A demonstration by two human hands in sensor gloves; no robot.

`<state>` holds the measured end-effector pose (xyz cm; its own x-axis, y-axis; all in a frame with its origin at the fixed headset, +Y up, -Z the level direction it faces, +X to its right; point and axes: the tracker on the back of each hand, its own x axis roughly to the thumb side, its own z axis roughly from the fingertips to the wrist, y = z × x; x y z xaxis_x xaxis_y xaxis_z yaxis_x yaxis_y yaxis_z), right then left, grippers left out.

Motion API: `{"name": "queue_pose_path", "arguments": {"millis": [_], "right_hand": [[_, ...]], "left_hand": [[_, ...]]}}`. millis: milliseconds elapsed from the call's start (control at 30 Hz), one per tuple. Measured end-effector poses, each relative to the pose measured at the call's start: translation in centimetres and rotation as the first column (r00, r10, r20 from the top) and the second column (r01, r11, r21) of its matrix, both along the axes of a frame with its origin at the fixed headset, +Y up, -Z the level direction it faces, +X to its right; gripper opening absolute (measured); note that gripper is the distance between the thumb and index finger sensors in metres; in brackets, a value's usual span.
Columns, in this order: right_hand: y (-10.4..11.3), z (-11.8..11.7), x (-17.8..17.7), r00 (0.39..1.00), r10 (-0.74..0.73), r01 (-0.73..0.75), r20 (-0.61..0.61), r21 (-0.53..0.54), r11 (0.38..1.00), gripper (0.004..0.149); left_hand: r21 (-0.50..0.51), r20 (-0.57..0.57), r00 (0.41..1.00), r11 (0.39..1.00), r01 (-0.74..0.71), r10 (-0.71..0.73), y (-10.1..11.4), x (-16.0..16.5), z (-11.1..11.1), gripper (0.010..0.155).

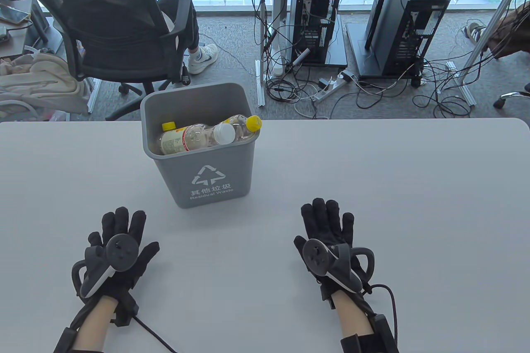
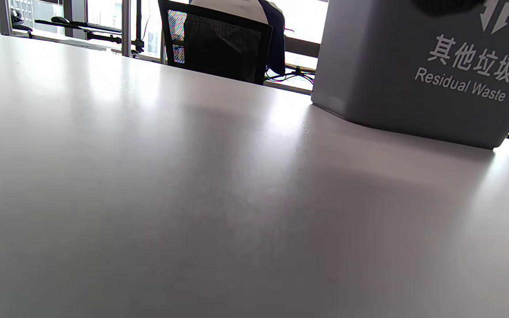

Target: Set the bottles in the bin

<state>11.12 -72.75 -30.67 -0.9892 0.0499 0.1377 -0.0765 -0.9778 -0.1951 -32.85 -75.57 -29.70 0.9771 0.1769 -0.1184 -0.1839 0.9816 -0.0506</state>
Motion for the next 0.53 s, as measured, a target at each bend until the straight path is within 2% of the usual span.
{"name": "queue_pose_path", "arguments": {"millis": [533], "right_hand": [[-0.13,-0.17,-0.06,1.000,-0.007,0.007,0.003,-0.012,1.000,0.075]], "left_hand": [[0.000,0.003,1.000,1.000,0.001,-0.001,0.04,0.03,0.01,0.082]]}}
